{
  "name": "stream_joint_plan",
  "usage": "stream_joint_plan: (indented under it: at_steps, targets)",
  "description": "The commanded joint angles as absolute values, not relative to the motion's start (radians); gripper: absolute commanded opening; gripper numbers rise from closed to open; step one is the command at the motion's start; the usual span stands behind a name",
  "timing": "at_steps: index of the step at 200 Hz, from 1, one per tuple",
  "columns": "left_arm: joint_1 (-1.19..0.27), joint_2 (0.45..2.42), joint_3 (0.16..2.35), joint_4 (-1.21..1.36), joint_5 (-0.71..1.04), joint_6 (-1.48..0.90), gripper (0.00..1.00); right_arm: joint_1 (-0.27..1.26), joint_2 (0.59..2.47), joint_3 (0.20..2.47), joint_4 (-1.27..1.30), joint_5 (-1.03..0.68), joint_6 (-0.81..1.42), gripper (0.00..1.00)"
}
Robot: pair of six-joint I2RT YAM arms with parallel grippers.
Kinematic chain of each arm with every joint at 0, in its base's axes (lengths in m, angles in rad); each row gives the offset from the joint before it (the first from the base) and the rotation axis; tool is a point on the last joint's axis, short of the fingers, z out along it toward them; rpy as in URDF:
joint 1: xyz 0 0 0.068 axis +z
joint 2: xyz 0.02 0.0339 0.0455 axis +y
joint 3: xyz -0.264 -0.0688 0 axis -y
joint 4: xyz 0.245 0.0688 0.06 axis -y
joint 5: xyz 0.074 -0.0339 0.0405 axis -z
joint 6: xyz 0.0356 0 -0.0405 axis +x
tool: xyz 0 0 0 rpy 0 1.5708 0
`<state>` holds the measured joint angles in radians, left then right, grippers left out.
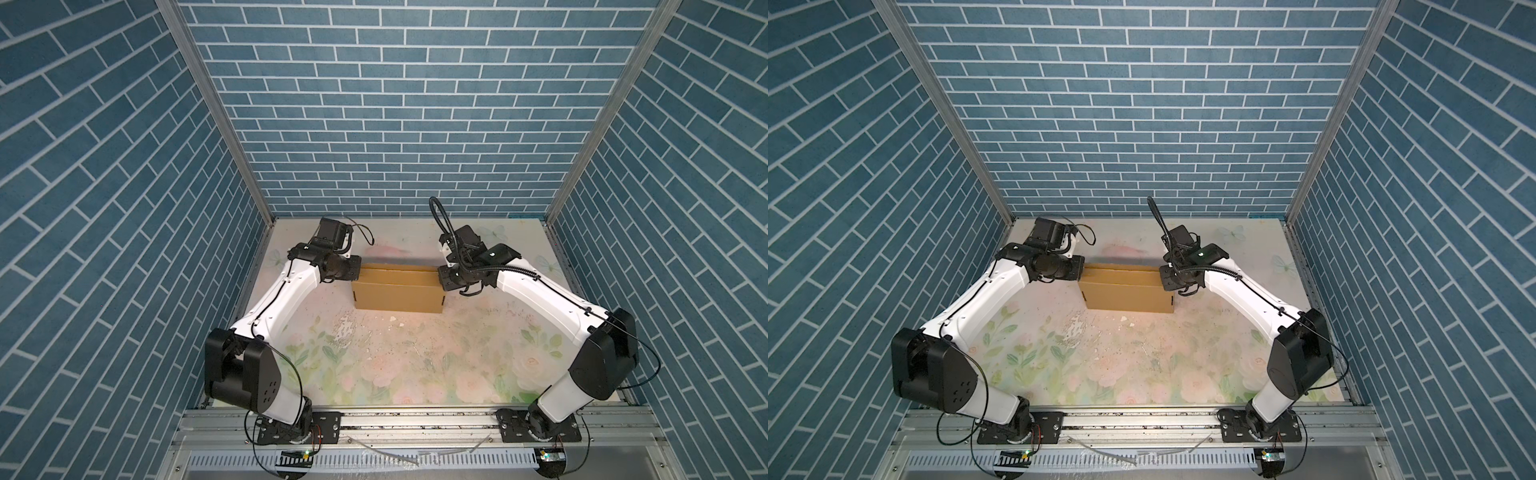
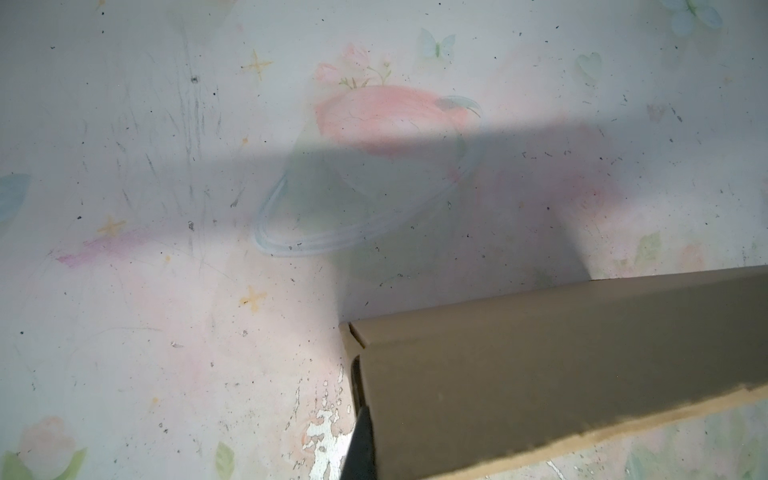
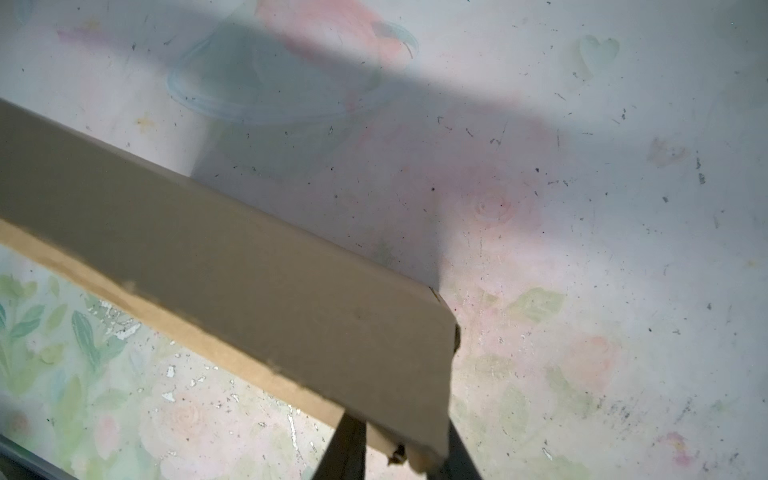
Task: Fold the paper box
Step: 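Open the right gripper and lift it off the box's near end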
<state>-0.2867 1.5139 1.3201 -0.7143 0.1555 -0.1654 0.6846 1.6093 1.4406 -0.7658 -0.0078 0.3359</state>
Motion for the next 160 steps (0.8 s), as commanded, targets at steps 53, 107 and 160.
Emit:
stream_joint_plan:
  at_steps: [53, 107, 160]
  targets:
    - [-0.305, 1.509, 1.250, -0.698, 0.148, -0.213, 0.00, 0.664, 1.486, 1.368, -0.743, -0.048, 0.350, 0.42]
    - [-0.305, 1.478, 1.221, -0.675, 0.135, -0.225, 0.00, 0.602, 1.397, 1.276, -0.646, -0.143, 0.386, 0.41]
    - [-0.305, 1.445, 1.188, -0.643, 0.126, -0.233, 0.00, 0.549, 1.351, 1.218, -0.570, -0.198, 0.431, 0.40]
